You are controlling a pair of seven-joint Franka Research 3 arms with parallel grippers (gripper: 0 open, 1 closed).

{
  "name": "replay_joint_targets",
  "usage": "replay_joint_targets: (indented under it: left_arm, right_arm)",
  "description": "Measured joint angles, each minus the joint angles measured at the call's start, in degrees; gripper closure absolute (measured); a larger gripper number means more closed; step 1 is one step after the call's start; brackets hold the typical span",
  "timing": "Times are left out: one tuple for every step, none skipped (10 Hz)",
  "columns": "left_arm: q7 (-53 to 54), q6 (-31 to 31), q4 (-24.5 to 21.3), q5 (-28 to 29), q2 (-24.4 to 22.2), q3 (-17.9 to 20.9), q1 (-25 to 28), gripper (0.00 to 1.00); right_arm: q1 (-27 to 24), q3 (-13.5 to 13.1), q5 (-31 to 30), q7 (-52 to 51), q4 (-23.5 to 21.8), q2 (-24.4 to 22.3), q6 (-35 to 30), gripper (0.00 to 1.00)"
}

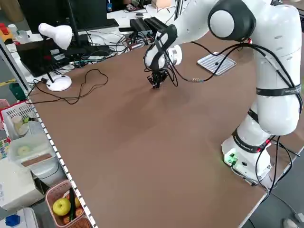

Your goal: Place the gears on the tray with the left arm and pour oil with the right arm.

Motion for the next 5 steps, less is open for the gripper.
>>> replay_joint_targets:
  left_arm:
    - [-0.52, -0.48, 0.47, 0.00, 0.00, -0.13, -0.19, 0.76]
    - [-2.32, -1.87, 1.49, 0.00, -0.07, -0.58, -0.80, 0.76]
    - [-5.92, -3.95, 3.04, 0.00, -0.36, -1.68, -2.16, 0.76]
    - [-10.82, -5.97, 4.54, 0.01, -0.82, -3.36, -4.19, 0.76]
    - [-16.75, -8.01, 6.04, 0.00, -1.15, -5.06, -7.14, 0.76]
  right_arm:
    - [0.07, 0.00, 0.25, 0.21, -0.66, -0.93, 0.07, 0.68]
    - [0.07, -0.02, 0.36, 1.17, -1.31, -1.47, 0.16, 0.68]
    - [0.08, -0.03, 0.39, 2.27, -1.91, -1.74, 0.19, 0.68]
    - [0.10, -0.02, 0.42, 3.16, -2.28, -1.98, 0.19, 0.68]
    - [0.23, 0.00, 0.45, 4.05, -2.43, -2.18, 0.19, 0.68]
